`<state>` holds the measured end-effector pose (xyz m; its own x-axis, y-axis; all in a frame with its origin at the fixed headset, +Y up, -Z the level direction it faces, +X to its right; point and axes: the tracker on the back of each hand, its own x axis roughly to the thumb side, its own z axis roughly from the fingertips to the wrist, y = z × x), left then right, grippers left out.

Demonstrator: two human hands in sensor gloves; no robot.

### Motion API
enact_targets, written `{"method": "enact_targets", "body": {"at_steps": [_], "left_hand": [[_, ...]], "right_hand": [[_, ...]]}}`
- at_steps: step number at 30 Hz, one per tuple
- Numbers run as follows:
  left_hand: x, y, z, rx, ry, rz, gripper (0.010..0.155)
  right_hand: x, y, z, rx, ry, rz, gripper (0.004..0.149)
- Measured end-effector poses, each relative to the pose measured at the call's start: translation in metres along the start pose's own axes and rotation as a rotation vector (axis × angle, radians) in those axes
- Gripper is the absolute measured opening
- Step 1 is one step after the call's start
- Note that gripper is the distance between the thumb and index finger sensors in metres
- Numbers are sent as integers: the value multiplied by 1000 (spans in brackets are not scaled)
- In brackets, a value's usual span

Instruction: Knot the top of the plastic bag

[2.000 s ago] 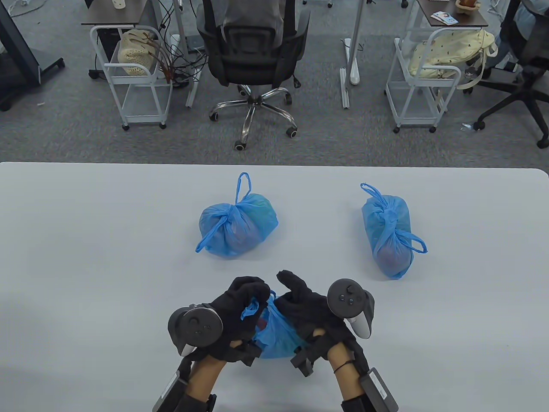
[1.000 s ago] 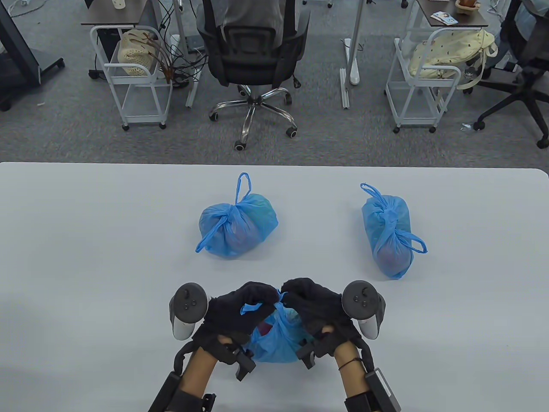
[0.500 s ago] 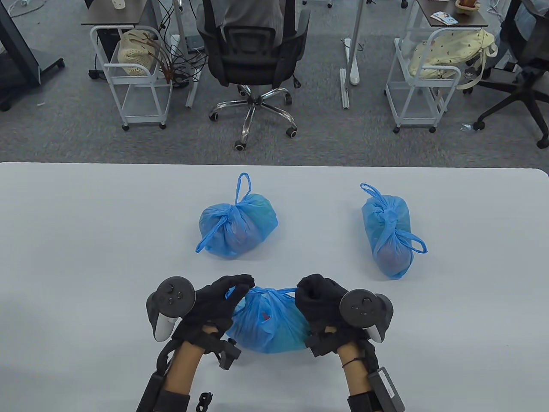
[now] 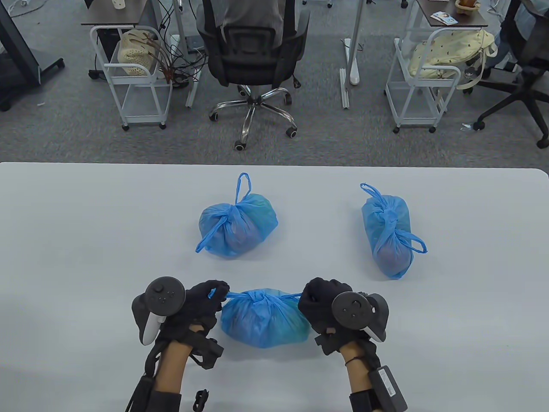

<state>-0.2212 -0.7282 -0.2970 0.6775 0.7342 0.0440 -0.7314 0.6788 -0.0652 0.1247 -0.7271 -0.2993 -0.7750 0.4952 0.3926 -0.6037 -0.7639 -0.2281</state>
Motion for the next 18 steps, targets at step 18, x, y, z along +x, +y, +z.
{"method": "enact_targets", "body": {"at_steps": [18], "left_hand": [[-26, 2, -6, -37, 98, -38, 42]], "right_hand": [[-15, 1, 1, 50, 58, -13, 36]]}}
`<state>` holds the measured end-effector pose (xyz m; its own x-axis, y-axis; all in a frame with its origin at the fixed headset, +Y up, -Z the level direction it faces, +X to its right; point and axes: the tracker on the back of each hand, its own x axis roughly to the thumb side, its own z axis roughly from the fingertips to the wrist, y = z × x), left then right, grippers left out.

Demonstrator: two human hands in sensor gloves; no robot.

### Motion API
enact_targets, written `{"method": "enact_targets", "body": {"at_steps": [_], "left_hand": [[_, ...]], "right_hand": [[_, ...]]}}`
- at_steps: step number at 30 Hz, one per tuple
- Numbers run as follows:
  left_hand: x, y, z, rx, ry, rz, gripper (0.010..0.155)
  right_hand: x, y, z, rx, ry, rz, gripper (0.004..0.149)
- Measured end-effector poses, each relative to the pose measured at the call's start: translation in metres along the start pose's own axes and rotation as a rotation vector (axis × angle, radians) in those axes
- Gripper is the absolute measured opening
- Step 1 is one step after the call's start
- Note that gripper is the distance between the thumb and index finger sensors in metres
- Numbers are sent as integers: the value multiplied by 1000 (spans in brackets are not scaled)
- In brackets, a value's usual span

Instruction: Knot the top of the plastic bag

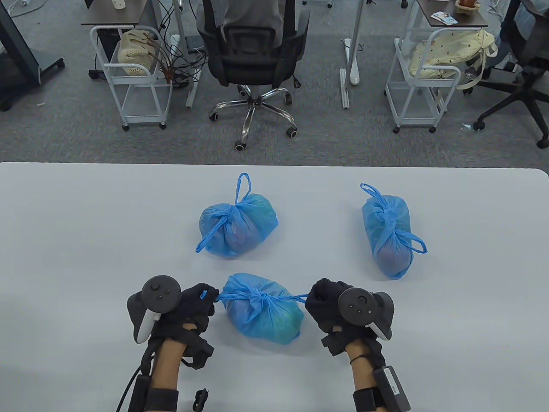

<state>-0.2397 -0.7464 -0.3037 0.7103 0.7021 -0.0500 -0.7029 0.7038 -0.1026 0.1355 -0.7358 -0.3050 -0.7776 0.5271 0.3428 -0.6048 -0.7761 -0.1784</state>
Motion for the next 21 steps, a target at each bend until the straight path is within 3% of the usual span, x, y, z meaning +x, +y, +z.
{"method": "enact_targets", "body": {"at_steps": [13, 21], "left_hand": [[-18, 2, -1, 23, 67, -9, 42], [13, 19, 18, 256, -124, 53, 41]], "right_hand": [[-4, 9, 0, 57, 35, 40, 36], [4, -1, 2, -49, -2, -34, 36]]}}
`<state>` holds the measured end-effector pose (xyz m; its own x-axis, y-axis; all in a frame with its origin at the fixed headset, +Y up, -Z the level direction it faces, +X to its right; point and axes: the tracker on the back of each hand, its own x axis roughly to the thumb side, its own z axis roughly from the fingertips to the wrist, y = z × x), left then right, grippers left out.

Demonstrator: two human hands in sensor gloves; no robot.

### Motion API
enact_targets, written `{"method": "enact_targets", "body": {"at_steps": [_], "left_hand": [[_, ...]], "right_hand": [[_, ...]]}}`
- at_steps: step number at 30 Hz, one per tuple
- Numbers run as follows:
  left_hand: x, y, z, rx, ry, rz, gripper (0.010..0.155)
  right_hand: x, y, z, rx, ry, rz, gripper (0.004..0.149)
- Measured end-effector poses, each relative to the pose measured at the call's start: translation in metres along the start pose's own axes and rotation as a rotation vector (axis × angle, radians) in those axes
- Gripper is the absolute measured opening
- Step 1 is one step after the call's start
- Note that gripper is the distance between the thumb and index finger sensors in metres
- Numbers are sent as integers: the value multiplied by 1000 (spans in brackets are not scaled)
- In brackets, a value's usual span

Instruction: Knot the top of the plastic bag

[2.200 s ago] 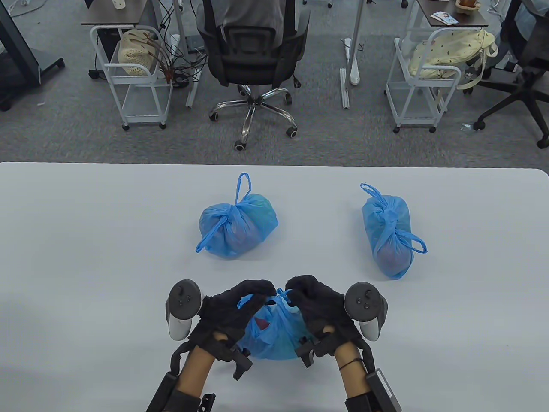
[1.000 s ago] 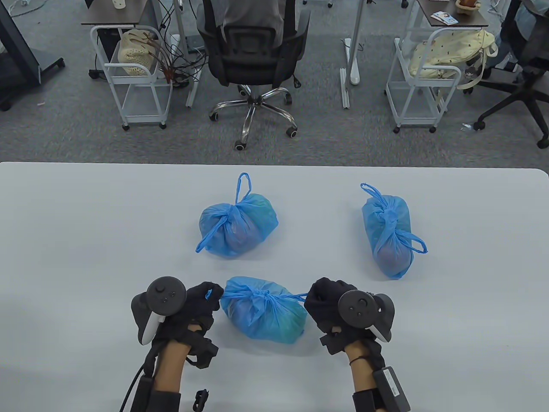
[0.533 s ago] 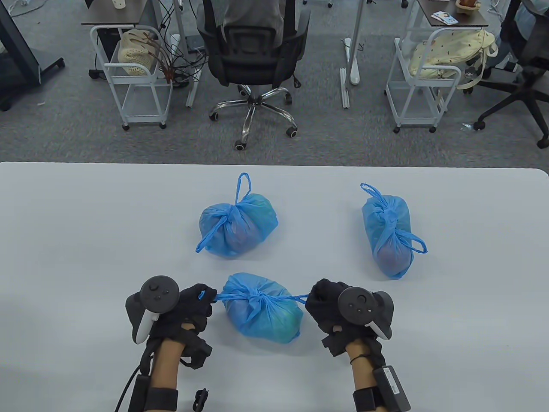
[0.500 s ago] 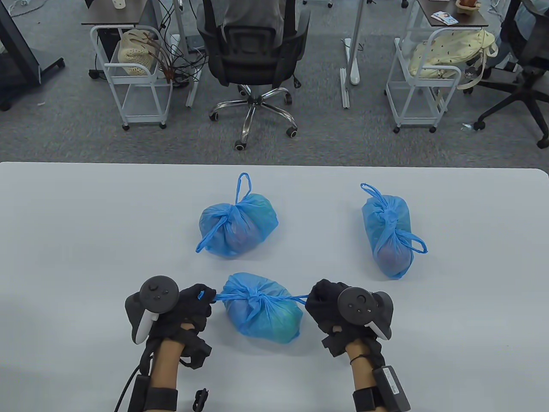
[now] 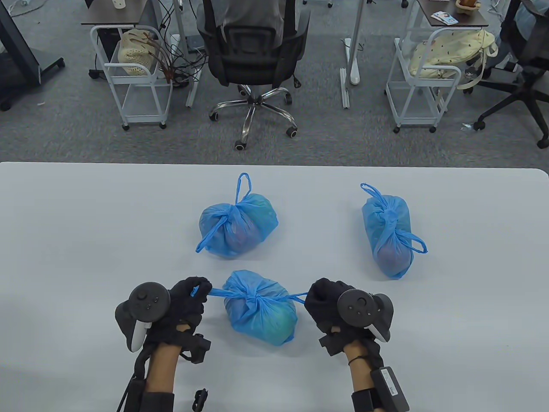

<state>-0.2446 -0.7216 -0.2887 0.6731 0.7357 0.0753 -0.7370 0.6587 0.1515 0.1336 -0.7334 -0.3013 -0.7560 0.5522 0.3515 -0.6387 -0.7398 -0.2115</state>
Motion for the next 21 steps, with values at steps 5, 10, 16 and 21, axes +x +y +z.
{"method": "enact_targets", "body": {"at_steps": [5, 10, 16, 21], "left_hand": [[32, -1, 8, 82, -187, 4, 40], [62, -13, 15, -20, -343, -32, 39], [87, -43, 19, -195, -421, -320, 54], [90, -62, 17, -286, -402, -469, 61]], "right_hand": [[4, -3, -1, -19, -12, -41, 36], [10, -3, -2, -27, -28, -96, 36], [23, -7, -2, -45, -62, -174, 37], [37, -8, -2, -44, -101, -247, 37]]}}
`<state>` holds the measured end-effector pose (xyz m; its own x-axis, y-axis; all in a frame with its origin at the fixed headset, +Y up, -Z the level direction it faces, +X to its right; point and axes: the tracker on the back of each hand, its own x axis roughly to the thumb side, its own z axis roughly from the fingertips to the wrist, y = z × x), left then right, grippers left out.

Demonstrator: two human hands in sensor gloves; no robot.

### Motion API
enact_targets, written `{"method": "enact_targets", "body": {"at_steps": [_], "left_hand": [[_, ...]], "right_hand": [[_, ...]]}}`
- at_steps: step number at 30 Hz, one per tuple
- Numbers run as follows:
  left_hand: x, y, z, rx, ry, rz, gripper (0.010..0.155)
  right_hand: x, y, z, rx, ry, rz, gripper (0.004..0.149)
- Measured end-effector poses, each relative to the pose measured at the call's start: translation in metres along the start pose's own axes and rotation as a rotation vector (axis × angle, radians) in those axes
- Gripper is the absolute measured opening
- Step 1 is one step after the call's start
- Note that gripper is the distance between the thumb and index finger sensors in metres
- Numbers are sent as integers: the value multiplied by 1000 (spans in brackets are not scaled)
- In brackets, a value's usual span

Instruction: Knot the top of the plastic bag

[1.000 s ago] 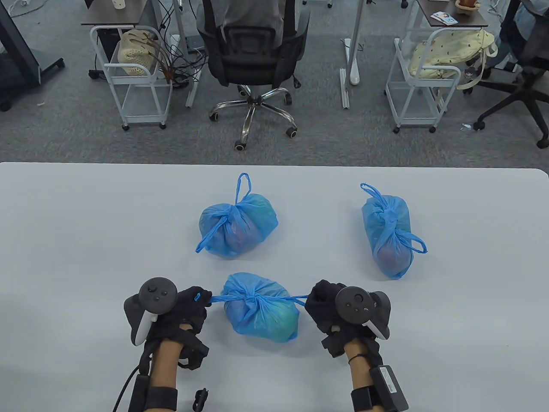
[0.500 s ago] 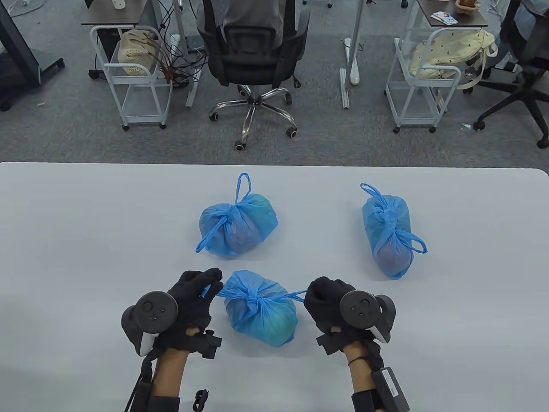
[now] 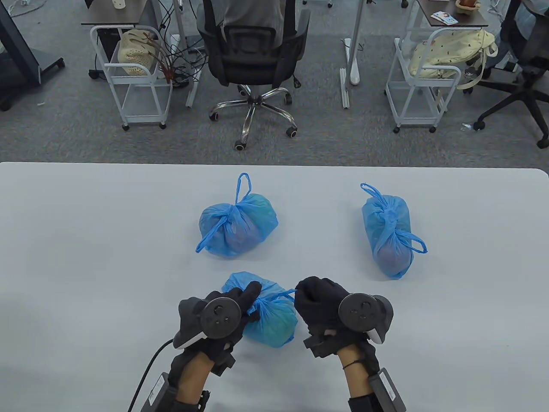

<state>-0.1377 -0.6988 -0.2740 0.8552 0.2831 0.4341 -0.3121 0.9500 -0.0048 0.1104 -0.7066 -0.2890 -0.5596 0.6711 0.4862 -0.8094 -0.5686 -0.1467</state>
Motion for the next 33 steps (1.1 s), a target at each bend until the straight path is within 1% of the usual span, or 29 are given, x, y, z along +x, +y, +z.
{"method": "enact_targets", "body": {"at_steps": [3, 5, 9, 12, 16, 22, 25, 27, 28, 30, 33], "left_hand": [[1, -9, -4, -87, 20, -50, 65], [1, -11, -5, -84, 29, -48, 65], [7, -18, -7, -138, 60, -116, 61], [10, -19, -6, -82, 69, -174, 55], [11, -20, -4, -20, 70, -178, 41], [4, -16, -1, 57, 91, -156, 36], [-1, -8, 3, 143, 125, -154, 35], [-1, -1, 5, 194, 140, -150, 35], [-1, 3, 7, 227, 145, -137, 35], [0, 8, 9, 252, 144, -110, 34], [-3, 15, 9, 277, 157, -102, 34]], "right_hand": [[8, 2, -1, 13, -23, -67, 37], [13, 4, -2, 22, -33, -114, 37], [24, 9, -2, 61, -58, -183, 37], [27, 12, -1, 71, -59, -214, 37], [21, 9, -1, 55, -28, -256, 37], [-8, 2, 0, 22, 72, -241, 37], [-30, 2, 5, 38, 151, -163, 37], [-39, 4, 7, 74, 180, -86, 38], [-40, 5, 8, 92, 178, -40, 38], [-38, 8, 7, 117, 154, 41, 38], [-26, 10, 6, 106, 91, 117, 39]]}}
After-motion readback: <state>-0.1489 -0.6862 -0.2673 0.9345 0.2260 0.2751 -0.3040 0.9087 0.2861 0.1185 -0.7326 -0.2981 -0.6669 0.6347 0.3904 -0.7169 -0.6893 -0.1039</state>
